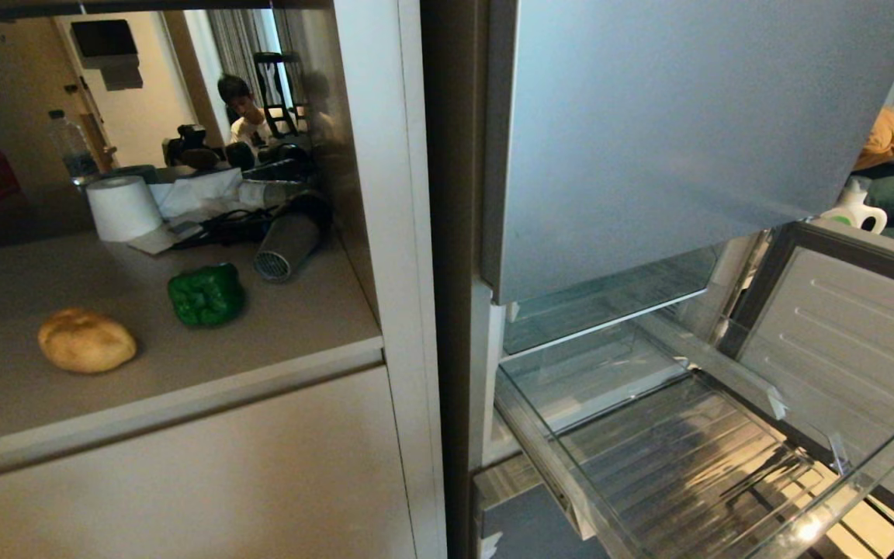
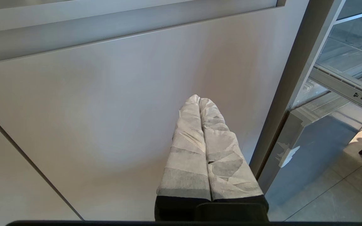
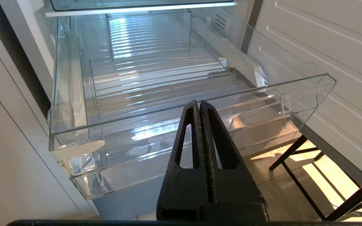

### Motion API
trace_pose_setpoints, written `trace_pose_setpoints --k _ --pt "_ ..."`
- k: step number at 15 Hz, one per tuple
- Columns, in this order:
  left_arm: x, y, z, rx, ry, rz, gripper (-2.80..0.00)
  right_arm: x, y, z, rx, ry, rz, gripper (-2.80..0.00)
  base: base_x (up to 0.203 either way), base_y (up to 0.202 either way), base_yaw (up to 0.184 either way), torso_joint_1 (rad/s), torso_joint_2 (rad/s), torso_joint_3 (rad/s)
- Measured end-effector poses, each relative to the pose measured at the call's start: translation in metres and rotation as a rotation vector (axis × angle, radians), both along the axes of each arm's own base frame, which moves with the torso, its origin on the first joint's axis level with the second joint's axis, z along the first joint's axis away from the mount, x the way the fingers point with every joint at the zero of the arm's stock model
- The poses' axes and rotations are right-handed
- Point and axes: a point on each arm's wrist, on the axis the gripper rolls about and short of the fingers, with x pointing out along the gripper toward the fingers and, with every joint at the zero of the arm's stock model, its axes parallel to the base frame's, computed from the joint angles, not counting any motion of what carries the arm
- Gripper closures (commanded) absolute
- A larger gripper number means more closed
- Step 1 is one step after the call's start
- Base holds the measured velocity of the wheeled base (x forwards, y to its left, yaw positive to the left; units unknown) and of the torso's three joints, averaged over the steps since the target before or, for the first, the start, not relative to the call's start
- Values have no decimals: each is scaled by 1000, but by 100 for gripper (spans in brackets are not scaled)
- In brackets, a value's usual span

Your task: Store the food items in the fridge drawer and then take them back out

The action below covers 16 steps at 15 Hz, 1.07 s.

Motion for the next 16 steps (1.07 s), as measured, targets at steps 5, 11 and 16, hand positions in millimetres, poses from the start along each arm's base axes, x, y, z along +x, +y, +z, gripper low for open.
trace_pose_setpoints --k 5,11,16 --pt "0 0 0 0 0 0 0 0 0 0 2 0 0 0 0 0 0 0 0 0" --pt "0 0 0 0 0 0 0 0 0 0 20 0 -1 0 -38 0 0 3 0 1" --pt "0 0 0 0 0 0 0 0 0 0 22 0 -2 0 -180 0 -8 -3 -2 0"
